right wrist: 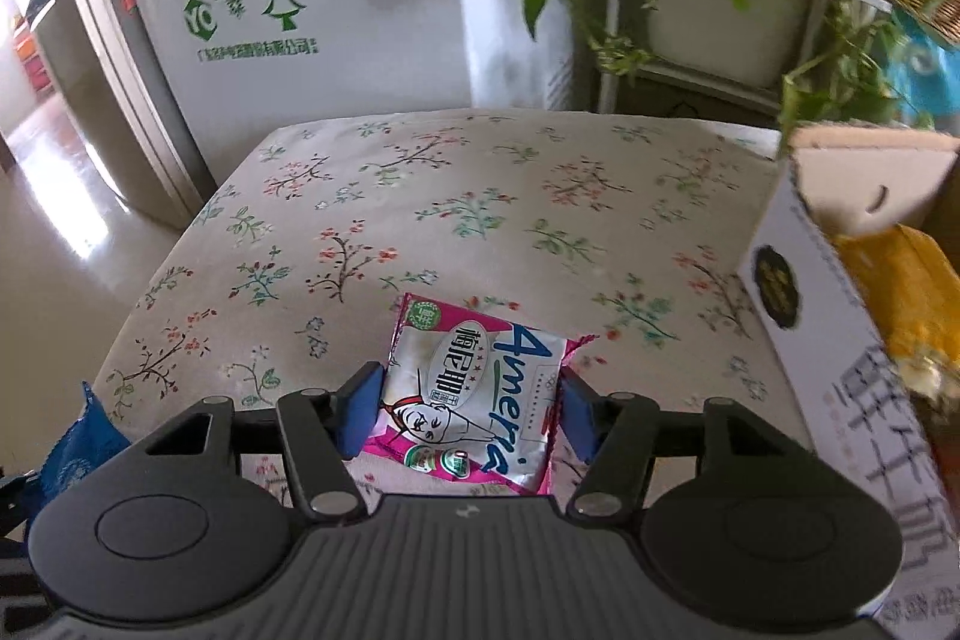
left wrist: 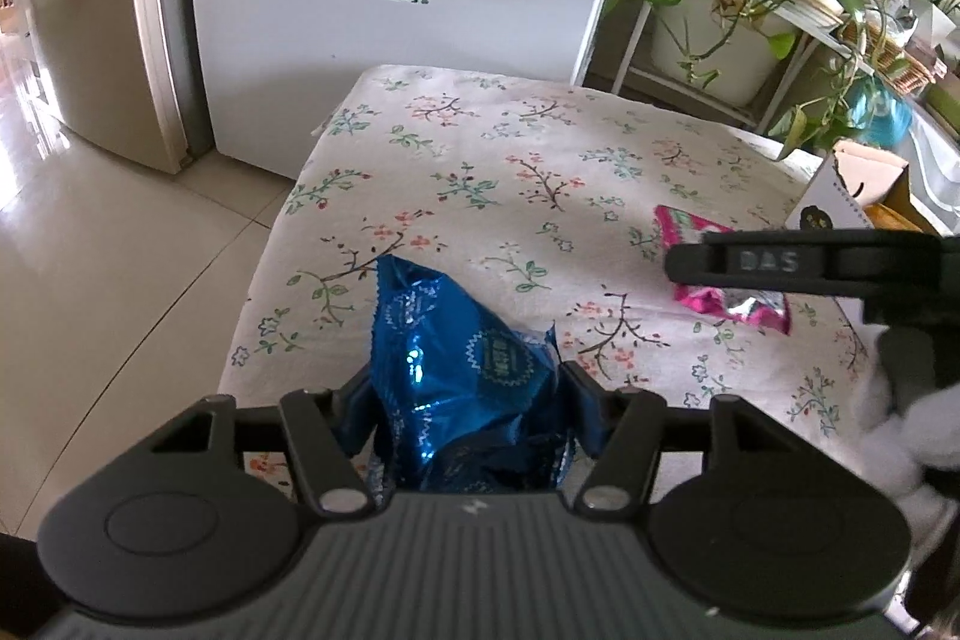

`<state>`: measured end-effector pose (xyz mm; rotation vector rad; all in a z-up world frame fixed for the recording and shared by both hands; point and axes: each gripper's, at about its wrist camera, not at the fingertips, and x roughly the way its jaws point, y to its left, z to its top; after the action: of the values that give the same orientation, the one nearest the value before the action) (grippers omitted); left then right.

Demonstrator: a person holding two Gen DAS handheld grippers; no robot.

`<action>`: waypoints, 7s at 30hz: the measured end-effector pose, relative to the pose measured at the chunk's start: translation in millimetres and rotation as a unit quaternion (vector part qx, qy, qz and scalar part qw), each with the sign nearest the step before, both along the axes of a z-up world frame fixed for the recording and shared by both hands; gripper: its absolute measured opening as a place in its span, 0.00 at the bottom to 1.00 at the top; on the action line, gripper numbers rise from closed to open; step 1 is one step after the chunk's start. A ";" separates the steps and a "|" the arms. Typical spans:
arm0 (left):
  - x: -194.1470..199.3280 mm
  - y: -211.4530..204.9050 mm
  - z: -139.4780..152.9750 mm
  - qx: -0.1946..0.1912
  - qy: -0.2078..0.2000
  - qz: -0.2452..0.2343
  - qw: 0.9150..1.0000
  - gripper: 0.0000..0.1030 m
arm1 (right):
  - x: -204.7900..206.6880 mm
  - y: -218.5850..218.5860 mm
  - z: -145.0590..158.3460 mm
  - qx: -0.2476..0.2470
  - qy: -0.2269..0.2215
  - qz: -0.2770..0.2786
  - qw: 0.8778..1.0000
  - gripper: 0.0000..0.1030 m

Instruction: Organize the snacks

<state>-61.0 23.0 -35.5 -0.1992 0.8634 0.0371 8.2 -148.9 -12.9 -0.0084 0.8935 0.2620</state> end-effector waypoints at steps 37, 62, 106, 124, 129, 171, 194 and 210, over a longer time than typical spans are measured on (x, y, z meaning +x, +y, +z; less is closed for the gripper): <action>-42.5 -32.6 31.3 -0.012 -0.039 -0.040 0.998 0.49 | -98.1 -71.1 43.5 0.018 -0.045 -0.049 0.998 0.65; -37.6 -62.0 30.0 0.055 0.006 -0.069 0.996 0.86 | -106.0 -100.5 73.1 0.098 -0.070 -0.073 0.990 0.65; -22.1 -95.6 95.2 0.006 -0.071 -0.087 0.994 0.70 | -101.5 -116.1 91.0 0.082 -0.086 -0.082 0.990 0.66; -1.1 -159.8 132.5 -0.034 -0.106 -0.128 0.985 0.71 | -86.6 -172.6 118.8 0.045 -0.114 -0.113 0.986 0.66; 6.0 -177.4 133.9 -0.046 -0.105 -0.137 0.984 0.71 | -78.4 -206.4 126.1 0.082 -0.115 -0.132 0.981 0.66; 30.4 -280.2 90.0 -0.014 -0.027 -0.176 0.984 0.94 | -35.2 -279.7 95.5 0.153 -0.024 -0.239 0.959 0.94; 17.7 -251.2 102.0 0.052 0.005 -0.117 0.992 0.96 | -55.3 -260.8 96.6 0.009 -0.029 -0.279 0.960 1.00; 27.8 -254.3 112.1 0.079 0.005 -0.099 0.992 0.99 | -78.4 -258.4 87.7 -0.028 0.001 -0.282 0.959 1.00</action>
<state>-33.2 -231.3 76.6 0.0355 0.8821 -0.0801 -70.3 -407.4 74.8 0.1921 0.8698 -0.2964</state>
